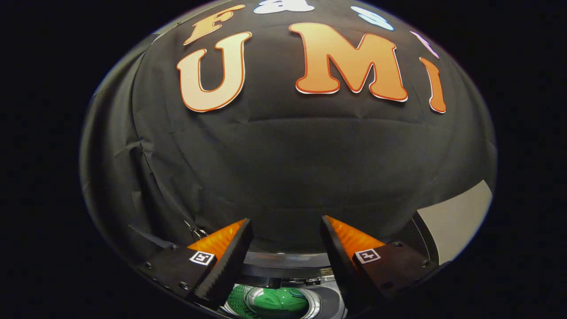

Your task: Put the clothes into the washing machine and then close the washing machine lid.

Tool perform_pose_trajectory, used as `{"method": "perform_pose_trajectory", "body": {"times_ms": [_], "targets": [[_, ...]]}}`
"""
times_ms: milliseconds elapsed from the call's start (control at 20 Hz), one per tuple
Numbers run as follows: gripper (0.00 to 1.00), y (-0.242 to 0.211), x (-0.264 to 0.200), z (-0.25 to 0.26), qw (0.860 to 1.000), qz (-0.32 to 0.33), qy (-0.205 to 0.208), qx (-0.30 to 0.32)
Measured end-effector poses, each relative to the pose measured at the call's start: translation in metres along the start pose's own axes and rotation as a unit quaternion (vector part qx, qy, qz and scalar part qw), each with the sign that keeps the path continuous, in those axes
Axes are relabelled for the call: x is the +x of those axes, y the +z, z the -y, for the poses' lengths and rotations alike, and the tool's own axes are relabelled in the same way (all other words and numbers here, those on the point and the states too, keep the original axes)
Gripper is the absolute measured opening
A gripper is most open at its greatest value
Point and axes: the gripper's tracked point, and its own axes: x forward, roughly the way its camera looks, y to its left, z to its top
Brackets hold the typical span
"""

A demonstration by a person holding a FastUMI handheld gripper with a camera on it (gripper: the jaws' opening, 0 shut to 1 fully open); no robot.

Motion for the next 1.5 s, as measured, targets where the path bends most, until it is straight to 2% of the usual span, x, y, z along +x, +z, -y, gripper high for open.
{"method": "perform_pose_trajectory", "body": {"times_ms": [450,950,1100,1300,1400,1500], "targets": [[0.99,-0.027,-0.049,0.002,0.999,0.029,-0.015,-0.006],[0.98,-0.062,-0.08,0.002,0.999,0.046,-0.017,-0.007],[0.98,-0.095,-0.096,0.0,0.998,0.051,-0.021,-0.011],[0.98,-0.176,-0.096,0.002,0.999,-0.005,-0.003,-0.04],[0.98,-0.195,-0.098,0.004,0.999,-0.015,-0.003,-0.031],[0.98,-0.194,-0.1,0.0,1.0,-0.014,-0.001,-0.022]]}}
